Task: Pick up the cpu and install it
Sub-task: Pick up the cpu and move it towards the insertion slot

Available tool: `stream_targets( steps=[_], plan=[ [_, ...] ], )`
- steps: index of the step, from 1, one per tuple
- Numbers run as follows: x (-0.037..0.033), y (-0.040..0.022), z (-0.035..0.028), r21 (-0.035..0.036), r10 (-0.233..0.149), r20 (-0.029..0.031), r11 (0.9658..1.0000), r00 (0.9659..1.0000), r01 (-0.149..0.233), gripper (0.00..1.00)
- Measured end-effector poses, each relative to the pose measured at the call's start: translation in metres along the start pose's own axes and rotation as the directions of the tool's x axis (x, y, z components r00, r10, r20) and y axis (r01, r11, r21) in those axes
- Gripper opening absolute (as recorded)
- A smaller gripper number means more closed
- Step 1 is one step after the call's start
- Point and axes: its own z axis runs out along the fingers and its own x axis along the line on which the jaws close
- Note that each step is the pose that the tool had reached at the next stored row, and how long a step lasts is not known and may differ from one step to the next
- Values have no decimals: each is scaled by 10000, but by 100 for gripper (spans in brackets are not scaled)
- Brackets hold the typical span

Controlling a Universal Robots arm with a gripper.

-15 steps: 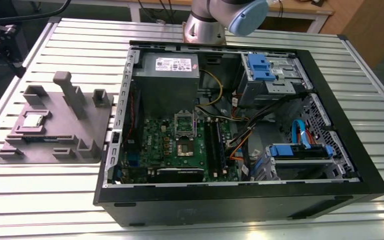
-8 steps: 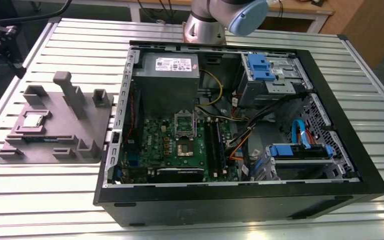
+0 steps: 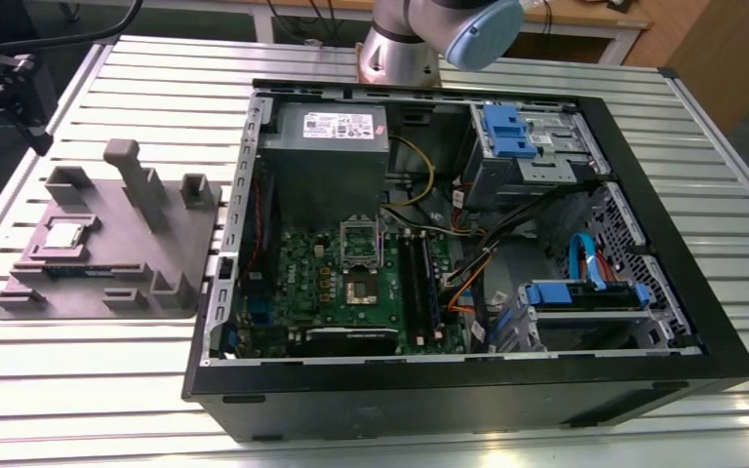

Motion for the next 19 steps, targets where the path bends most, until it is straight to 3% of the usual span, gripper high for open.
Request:
stream_targets(
  steps=[14, 19],
  plan=[
    [-1, -1, 30, 0, 0, 0, 10000, 10000, 0, 65],
    [-1, -2, 35, 51, 1, 3, 10000, 10000, -1, 65]
  ],
)
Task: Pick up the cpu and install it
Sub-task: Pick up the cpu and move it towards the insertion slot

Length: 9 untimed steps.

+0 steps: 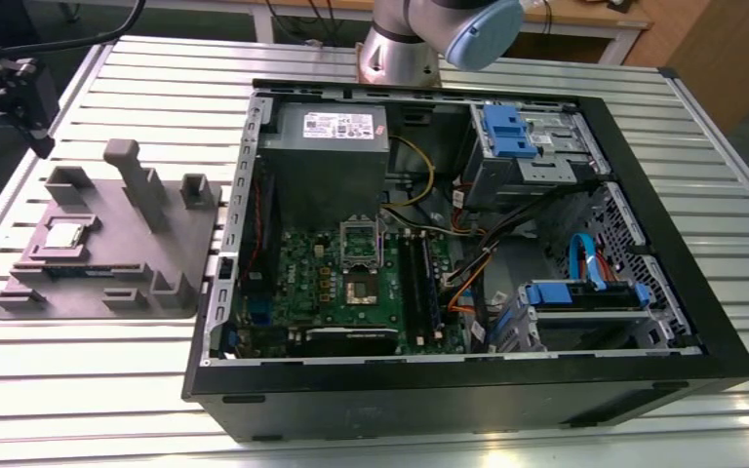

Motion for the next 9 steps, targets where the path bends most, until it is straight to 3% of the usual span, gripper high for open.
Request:
stream_targets(
  steps=[5, 6, 9],
  plan=[
    [1, -7, 36, 2, -25, 52, 10000, 10000, 25, 65],
    [1, -8, 41, 0, -33, 98, 10000, 9999, 33, 65],
    [8, -8, 49, -5, -57, 339, 10000, 9994, 57, 65]
  ],
)
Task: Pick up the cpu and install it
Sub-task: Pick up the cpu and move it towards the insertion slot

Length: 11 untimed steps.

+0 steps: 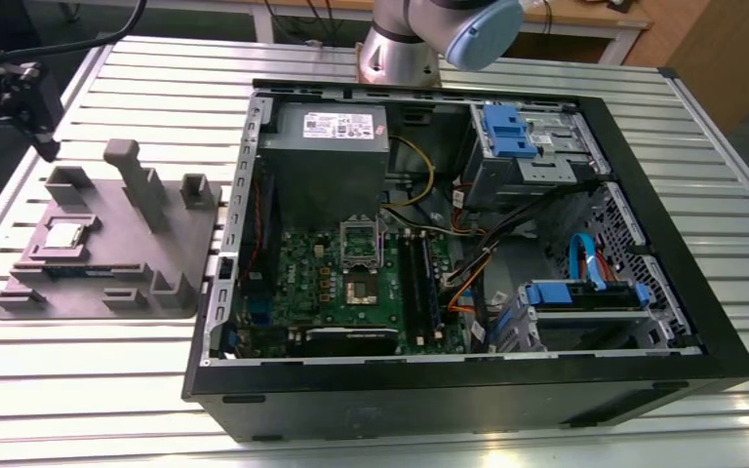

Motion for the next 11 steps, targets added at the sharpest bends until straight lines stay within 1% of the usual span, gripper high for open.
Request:
stream_targets(
  steps=[2, 3, 4, 7, 11],
  plan=[
    [7, -1, 5, -4, -14, 171, 10000, 9999, 14, 65],
    [9, -2, 9, -6, -18, 241, 10000, 9997, 18, 65],
    [8, -3, 14, -7, -19, 271, 10000, 9996, 20, 65],
    [10, -4, 31, -7, -21, 303, 10000, 9995, 21, 65],
    [11, -6, 79, -7, -28, 323, 10000, 9995, 28, 65]
  ],
)
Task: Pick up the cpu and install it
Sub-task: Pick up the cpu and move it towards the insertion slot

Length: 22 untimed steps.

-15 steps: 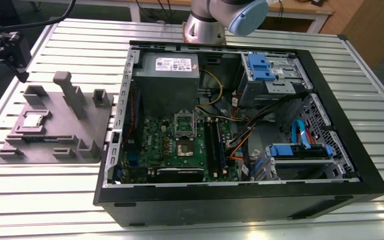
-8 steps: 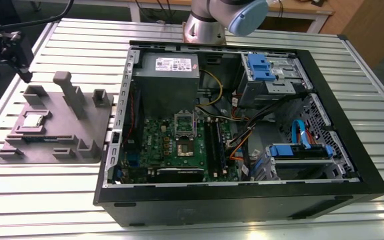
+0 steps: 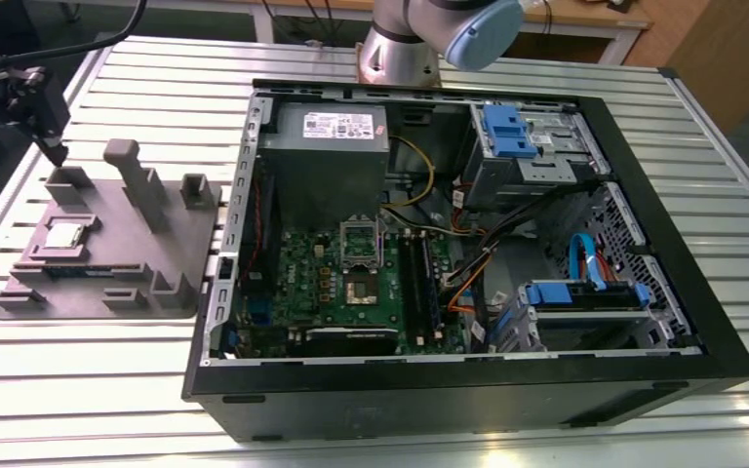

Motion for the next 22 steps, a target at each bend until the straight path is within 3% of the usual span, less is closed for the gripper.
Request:
stream_targets(
  steps=[8, 14, 22],
  plan=[
    [12, -27, 128, -38, -195, 0, 9998, 9998, 195, 65],
    [87, -32, 220, -40, -224, 2, 9997, 9997, 224, 65],
    [89, -33, 237, -38, -224, -1, 9997, 9997, 224, 65]
  ],
)
